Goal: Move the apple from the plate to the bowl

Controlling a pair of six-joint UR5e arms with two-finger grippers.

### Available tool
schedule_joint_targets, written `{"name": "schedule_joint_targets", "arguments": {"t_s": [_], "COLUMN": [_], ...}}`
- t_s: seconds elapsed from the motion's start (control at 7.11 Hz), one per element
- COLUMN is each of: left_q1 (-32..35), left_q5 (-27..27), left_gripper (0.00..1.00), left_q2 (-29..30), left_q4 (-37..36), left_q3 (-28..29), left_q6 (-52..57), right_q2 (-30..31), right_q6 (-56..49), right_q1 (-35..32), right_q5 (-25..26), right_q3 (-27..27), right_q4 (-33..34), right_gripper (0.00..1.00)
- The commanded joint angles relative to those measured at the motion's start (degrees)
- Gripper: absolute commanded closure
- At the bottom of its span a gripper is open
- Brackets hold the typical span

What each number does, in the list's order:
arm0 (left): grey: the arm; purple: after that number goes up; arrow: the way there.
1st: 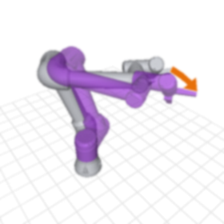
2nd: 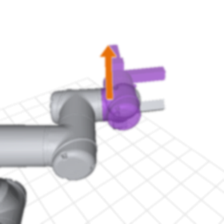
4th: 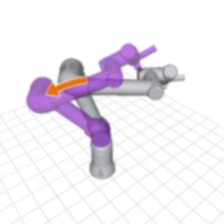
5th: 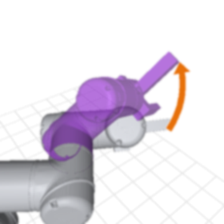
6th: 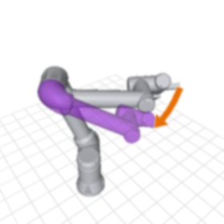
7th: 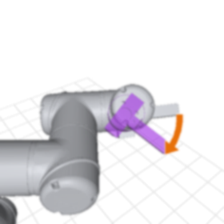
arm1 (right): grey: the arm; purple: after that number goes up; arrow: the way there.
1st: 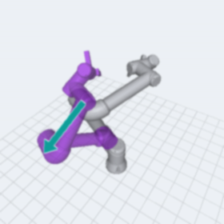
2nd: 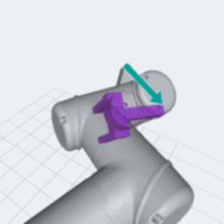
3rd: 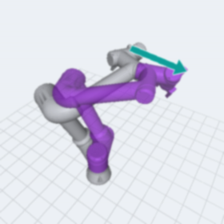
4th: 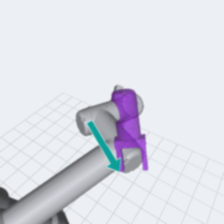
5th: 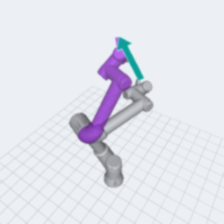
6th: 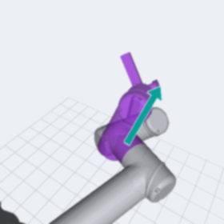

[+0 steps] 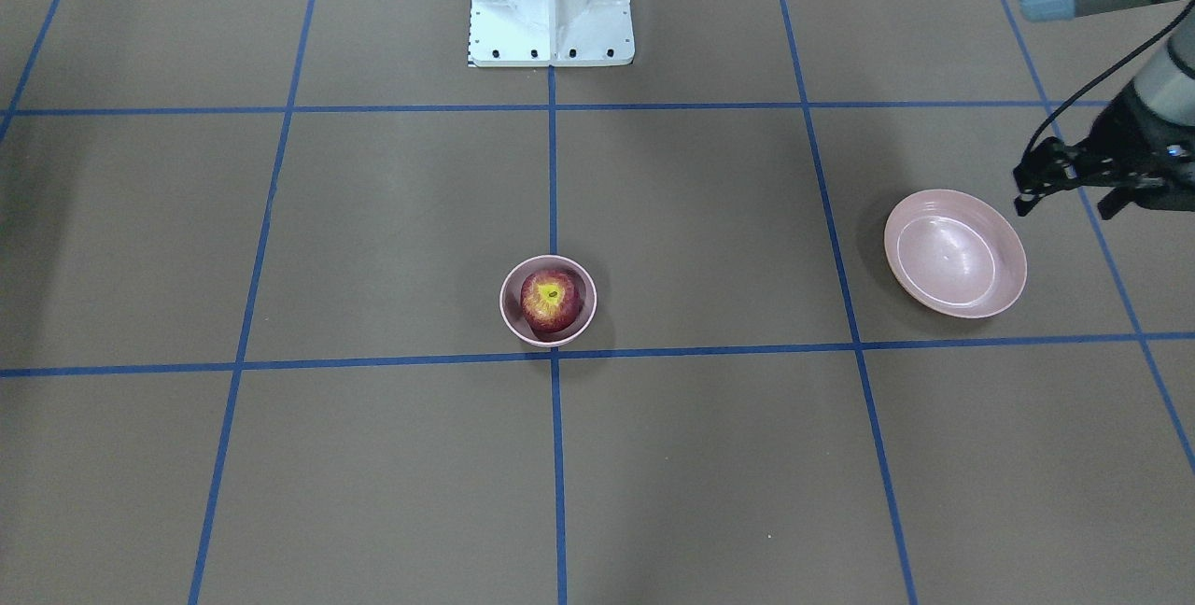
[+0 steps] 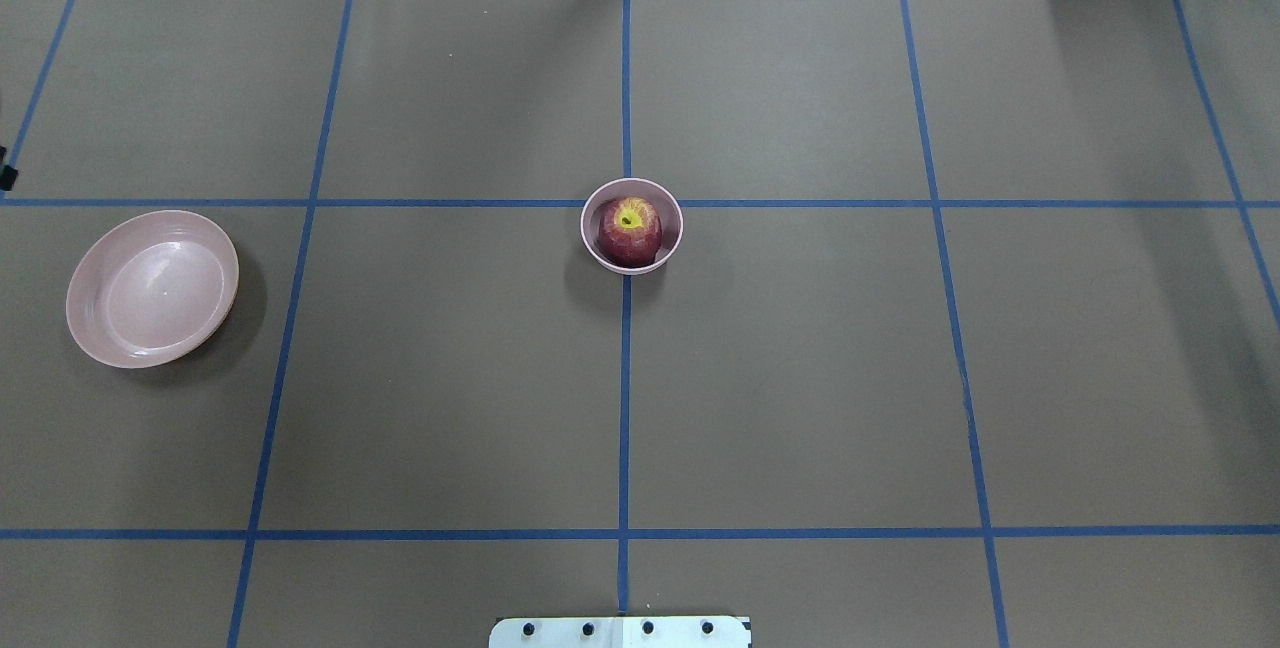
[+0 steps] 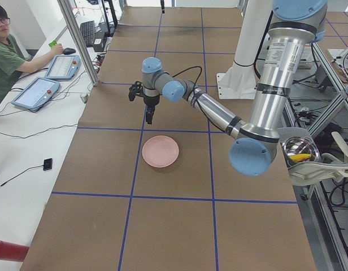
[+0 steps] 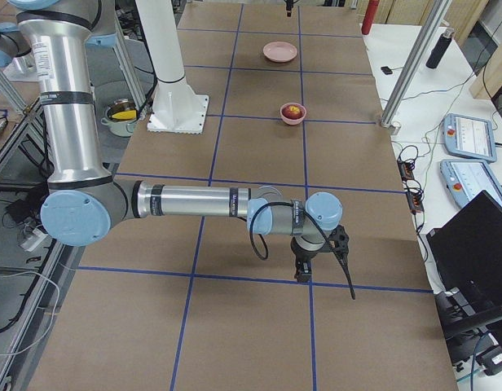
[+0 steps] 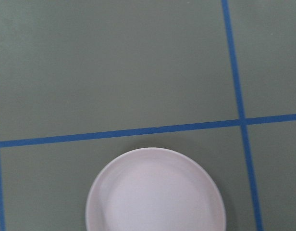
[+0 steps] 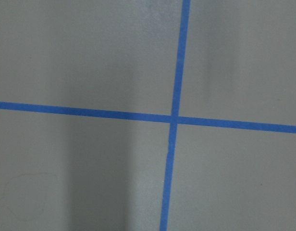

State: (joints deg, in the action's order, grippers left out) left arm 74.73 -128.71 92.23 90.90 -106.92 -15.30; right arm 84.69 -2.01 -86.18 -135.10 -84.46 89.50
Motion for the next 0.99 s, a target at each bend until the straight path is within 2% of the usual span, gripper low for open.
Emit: {"name": "schedule_joint_targets", "arguments": {"t_s": [0.0,0.28,0.42,0.56,0.84], "left_q1": [8.9,9.4,9.6,9.8,11.5], "left_q5": [-1.3,-1.1,-1.2,-1.2,-1.7], "left_gripper": [0.01,0.01,0.01,0.01,0.01], "left_q2": [-3.3,-3.1,-4.5,-4.1,-3.1], "left_q4": [0.2,5.9,11.7,16.5,14.1], "left_q3": [5.9,15.1,20.1,22.9,22.5], "left_q6": [12.7,12.8,12.9,12.1,12.1], "right_q2": [1.4,2.1,1.4,2.4,3.6], "right_q6": [0.7,0.8,0.7,0.5,0.2], "right_q1": [-1.3,-3.5,-4.3,-4.3,-4.3], "right_q5": [3.0,3.7,4.4,4.6,4.6], "right_q3": [-0.4,-2.9,-5.7,-8.3,-7.8], "right_q4": [-5.4,-2.1,4.6,7.9,7.8], "right_gripper": [0.00,0.00,0.00,0.00,0.00]}}
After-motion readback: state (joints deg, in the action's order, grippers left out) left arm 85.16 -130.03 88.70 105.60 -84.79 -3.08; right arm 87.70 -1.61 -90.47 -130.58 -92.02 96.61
